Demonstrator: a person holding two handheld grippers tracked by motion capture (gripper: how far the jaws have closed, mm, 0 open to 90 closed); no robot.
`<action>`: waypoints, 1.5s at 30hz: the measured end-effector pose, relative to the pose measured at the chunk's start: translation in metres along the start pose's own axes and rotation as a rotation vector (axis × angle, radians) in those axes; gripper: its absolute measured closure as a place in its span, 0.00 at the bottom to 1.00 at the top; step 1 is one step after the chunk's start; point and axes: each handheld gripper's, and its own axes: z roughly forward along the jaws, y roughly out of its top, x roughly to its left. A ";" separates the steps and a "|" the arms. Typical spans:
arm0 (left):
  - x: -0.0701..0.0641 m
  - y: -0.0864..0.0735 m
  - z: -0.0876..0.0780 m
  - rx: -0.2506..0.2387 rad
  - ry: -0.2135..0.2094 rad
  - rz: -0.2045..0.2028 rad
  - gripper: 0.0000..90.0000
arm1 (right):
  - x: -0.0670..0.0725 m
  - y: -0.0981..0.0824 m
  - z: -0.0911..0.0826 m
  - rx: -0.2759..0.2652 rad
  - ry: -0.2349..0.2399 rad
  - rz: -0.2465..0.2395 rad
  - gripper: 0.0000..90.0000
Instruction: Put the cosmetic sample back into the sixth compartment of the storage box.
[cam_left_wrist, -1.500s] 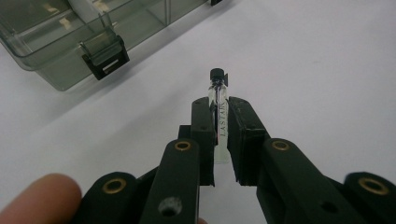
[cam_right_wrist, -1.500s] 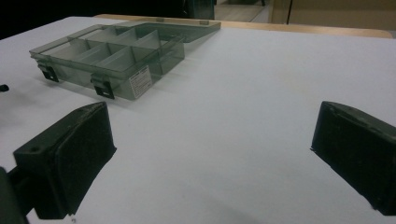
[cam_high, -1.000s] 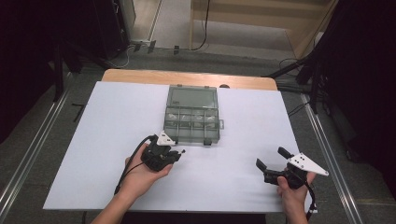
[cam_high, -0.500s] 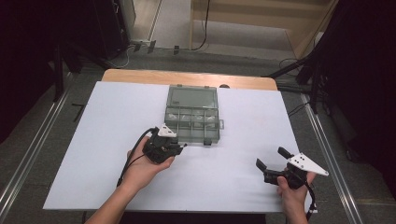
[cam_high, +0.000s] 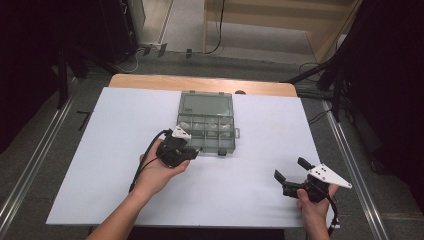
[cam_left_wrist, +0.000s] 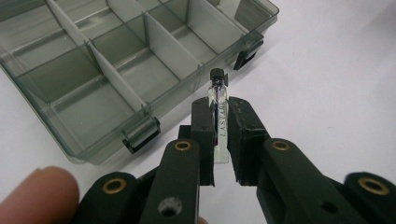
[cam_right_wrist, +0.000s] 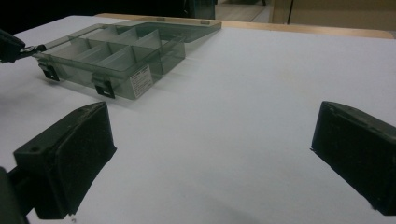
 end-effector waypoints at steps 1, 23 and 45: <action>0.000 0.001 0.000 -0.003 -0.002 -0.003 0.90 | 0.000 0.000 0.000 0.000 0.000 -0.001 0.00; 0.012 0.023 0.008 -0.006 0.002 -0.038 0.90 | 0.000 0.000 0.001 0.000 0.003 -0.001 0.00; 0.028 0.033 0.031 0.008 0.041 -0.100 0.90 | -0.001 0.000 0.001 0.000 0.001 -0.003 0.00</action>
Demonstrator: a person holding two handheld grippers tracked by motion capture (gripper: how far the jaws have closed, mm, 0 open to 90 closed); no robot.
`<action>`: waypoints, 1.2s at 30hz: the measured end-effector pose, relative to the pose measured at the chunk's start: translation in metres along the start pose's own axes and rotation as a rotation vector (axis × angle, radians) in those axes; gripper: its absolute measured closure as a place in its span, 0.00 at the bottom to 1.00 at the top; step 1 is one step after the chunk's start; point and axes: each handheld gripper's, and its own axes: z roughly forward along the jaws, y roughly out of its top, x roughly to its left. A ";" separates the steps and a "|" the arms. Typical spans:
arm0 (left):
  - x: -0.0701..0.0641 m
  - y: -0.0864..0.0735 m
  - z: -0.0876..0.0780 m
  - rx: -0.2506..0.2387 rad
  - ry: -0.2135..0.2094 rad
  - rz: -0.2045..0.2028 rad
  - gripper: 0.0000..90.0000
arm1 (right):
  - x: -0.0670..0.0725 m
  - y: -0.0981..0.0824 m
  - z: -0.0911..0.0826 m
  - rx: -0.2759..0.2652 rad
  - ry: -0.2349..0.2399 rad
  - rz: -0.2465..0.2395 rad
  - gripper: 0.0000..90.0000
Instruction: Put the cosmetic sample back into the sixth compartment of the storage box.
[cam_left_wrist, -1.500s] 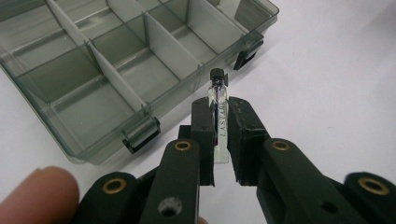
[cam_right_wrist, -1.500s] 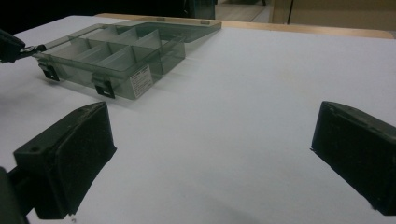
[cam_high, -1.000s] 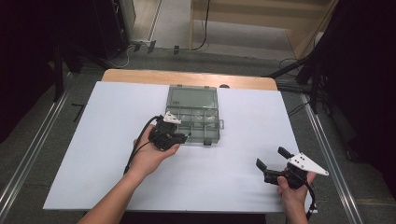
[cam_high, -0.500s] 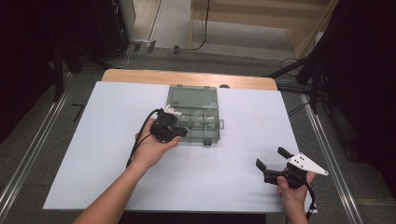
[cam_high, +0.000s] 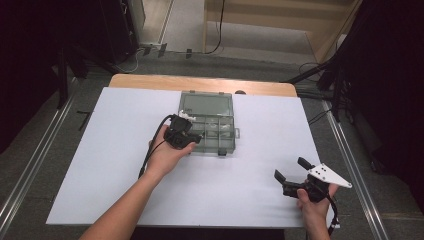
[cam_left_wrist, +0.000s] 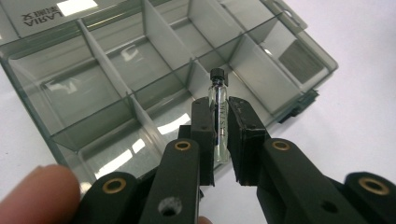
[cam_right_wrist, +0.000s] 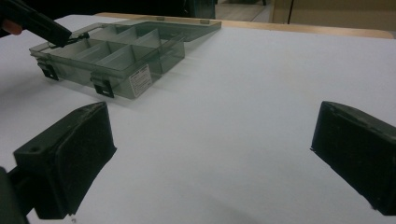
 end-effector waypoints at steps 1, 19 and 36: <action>0.000 0.000 0.001 -0.001 0.002 -0.004 0.90 | 0.000 0.000 0.000 0.001 0.000 0.001 0.00; 0.001 -0.002 0.010 0.016 0.041 -0.022 0.86 | 0.002 0.000 0.002 0.005 0.002 -0.004 0.00; 0.003 -0.003 0.000 0.000 0.006 -0.017 0.48 | 0.003 0.000 0.004 0.008 0.004 -0.005 0.00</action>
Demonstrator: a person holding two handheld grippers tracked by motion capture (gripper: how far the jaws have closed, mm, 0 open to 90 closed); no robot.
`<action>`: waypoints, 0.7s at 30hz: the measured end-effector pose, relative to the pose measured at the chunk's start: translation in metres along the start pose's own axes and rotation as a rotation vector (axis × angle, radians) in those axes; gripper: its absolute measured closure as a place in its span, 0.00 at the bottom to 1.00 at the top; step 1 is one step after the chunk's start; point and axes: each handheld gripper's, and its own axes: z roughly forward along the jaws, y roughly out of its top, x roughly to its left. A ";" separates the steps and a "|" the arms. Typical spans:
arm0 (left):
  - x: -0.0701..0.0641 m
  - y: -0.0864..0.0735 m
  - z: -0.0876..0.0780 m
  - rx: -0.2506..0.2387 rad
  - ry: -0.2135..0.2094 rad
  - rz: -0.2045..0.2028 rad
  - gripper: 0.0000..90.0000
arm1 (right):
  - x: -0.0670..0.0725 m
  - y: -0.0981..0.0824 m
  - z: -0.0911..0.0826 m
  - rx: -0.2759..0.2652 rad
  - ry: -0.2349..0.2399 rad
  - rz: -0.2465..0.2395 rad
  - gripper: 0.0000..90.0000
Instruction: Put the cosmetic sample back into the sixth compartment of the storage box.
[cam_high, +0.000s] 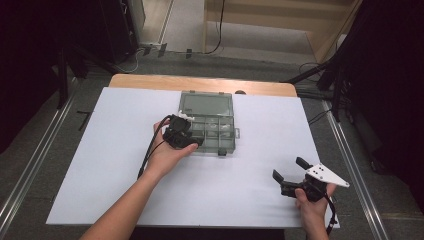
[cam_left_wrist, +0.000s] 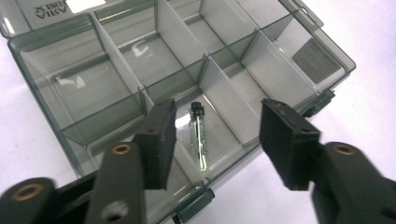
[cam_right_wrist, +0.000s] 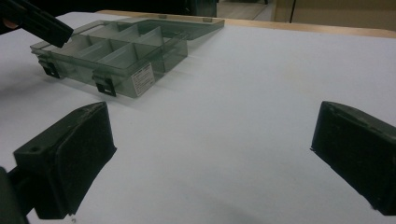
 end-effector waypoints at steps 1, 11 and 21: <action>0.000 0.000 -0.001 0.000 -0.012 0.000 0.46 | 0.000 0.000 0.000 0.000 0.000 -0.002 0.00; 0.005 -0.002 -0.003 0.028 -0.069 0.006 0.10 | 0.004 0.001 0.003 0.003 0.006 -0.009 0.00; 0.010 -0.005 -0.008 0.035 -0.123 0.025 0.00 | 0.007 0.001 0.008 0.011 0.014 -0.017 0.00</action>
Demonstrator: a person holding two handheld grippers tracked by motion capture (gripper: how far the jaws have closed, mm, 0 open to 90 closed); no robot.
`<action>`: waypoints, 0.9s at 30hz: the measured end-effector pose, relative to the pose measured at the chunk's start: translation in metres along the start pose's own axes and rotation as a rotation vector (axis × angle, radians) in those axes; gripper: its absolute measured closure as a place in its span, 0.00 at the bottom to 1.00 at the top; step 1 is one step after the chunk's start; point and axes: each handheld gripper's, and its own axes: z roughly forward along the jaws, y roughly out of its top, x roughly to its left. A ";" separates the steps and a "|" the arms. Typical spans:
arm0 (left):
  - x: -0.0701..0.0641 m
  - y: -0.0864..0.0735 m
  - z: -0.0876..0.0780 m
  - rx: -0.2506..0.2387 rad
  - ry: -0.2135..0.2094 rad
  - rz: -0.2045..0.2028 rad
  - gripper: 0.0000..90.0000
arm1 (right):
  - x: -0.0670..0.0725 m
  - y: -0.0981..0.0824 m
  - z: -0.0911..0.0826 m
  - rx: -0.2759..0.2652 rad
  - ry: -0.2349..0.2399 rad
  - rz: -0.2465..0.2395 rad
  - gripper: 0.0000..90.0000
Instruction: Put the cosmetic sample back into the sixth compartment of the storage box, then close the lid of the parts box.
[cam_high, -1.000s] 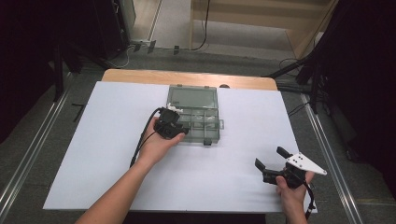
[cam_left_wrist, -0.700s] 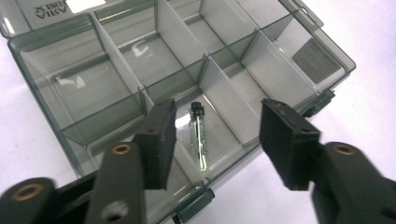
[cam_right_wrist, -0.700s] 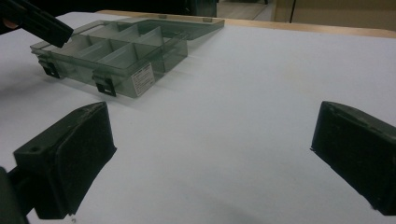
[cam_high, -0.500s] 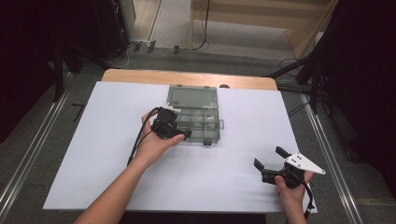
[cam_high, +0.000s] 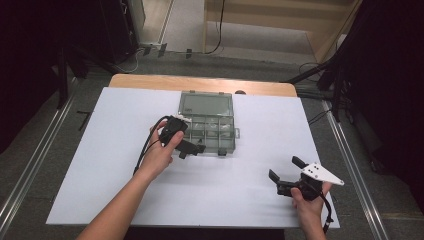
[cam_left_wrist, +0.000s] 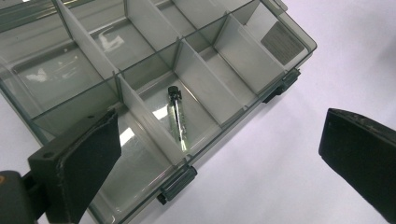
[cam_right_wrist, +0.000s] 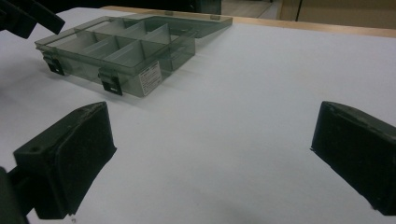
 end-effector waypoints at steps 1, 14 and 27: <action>0.001 -0.001 -0.001 -0.002 -0.001 0.000 0.00 | 0.001 0.000 0.001 0.000 0.001 0.002 0.00; 0.011 -0.006 -0.011 -0.023 0.019 0.005 0.00 | 0.004 0.002 0.004 -0.004 0.035 0.018 0.00; 0.025 -0.012 -0.017 -0.066 0.060 -0.017 0.00 | 0.014 0.016 0.010 -0.001 0.093 0.017 0.00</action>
